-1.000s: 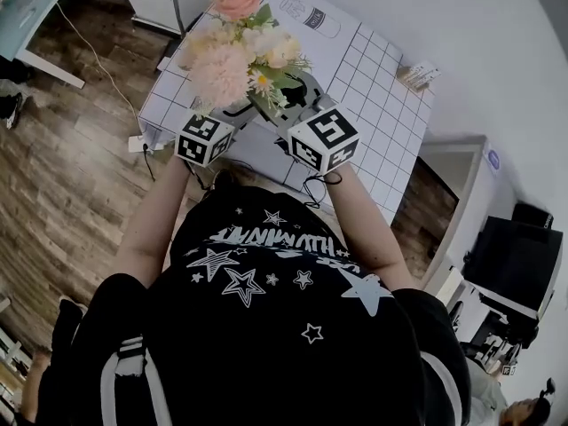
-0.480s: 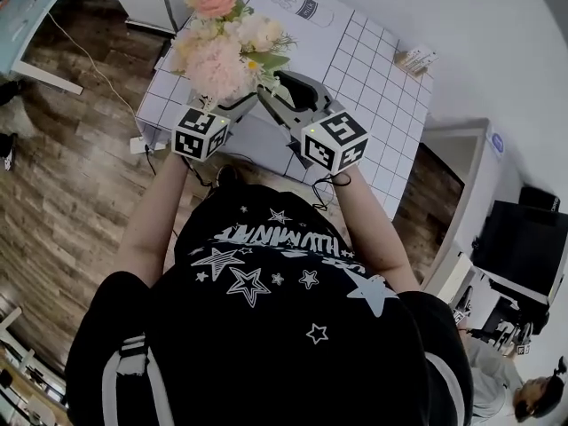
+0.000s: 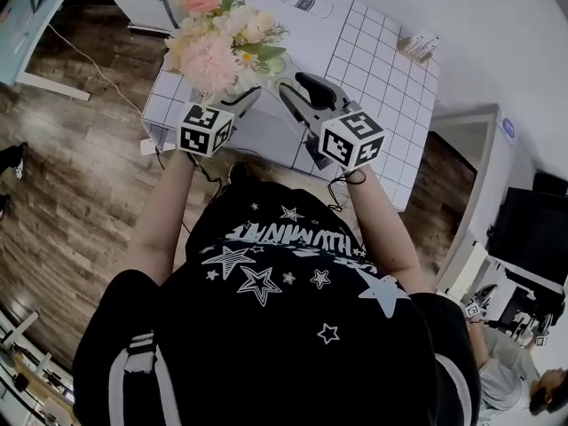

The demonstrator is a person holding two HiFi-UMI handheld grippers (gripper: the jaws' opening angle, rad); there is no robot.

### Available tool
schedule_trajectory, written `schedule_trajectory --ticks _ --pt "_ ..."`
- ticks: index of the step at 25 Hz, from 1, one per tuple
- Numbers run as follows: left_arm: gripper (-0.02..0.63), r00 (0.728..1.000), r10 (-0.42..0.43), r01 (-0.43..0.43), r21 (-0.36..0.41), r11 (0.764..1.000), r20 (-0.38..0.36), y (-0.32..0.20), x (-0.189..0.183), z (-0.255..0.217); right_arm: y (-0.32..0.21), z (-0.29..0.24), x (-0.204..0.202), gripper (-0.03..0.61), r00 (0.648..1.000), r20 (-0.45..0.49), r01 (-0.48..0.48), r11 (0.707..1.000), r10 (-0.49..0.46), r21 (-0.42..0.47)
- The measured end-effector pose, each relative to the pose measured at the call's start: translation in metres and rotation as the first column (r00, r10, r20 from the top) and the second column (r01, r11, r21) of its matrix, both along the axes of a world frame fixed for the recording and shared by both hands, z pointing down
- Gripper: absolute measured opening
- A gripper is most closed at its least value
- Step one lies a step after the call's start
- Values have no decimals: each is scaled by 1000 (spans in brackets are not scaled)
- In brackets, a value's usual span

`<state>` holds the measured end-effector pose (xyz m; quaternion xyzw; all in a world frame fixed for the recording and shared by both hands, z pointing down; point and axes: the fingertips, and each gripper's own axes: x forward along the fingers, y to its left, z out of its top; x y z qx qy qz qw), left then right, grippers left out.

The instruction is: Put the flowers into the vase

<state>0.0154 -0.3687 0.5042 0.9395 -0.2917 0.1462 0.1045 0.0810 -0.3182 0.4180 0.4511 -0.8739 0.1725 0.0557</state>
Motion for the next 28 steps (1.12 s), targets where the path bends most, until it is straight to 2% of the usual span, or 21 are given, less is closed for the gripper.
schedule_trajectory --ticks 7,12,16,20,21,23,25,28 --pt "449 997 -58 59 -17 998 45 1 -15 16 14 8 30 166 997 2 -74 997 74 -23" --pt "451 986 -161 163 -64 985 38 10 -39 16 34 16 63 166 991 24 -132 990 133 -53" --pt "448 972 -233 235 -62 970 42 28 -57 8 54 22 110 166 971 45 -230 971 233 -62" --pt "446 960 -274 277 -63 959 49 57 -60 3 80 32 149 161 956 82 -273 958 281 -90" --pt "445 961 -272 275 -59 960 53 66 -59 0 88 34 158 136 953 90 -281 955 289 -92" --pt "440 962 -269 271 -50 961 55 83 -57 -10 102 38 173 41 948 112 -289 953 299 -95" --pt "433 957 -287 288 -41 957 35 99 -57 -23 116 43 189 35 940 139 -297 949 310 -105" --pt "399 935 -354 353 -45 934 -12 126 -61 -37 136 56 209 21 929 181 -299 944 322 -143"
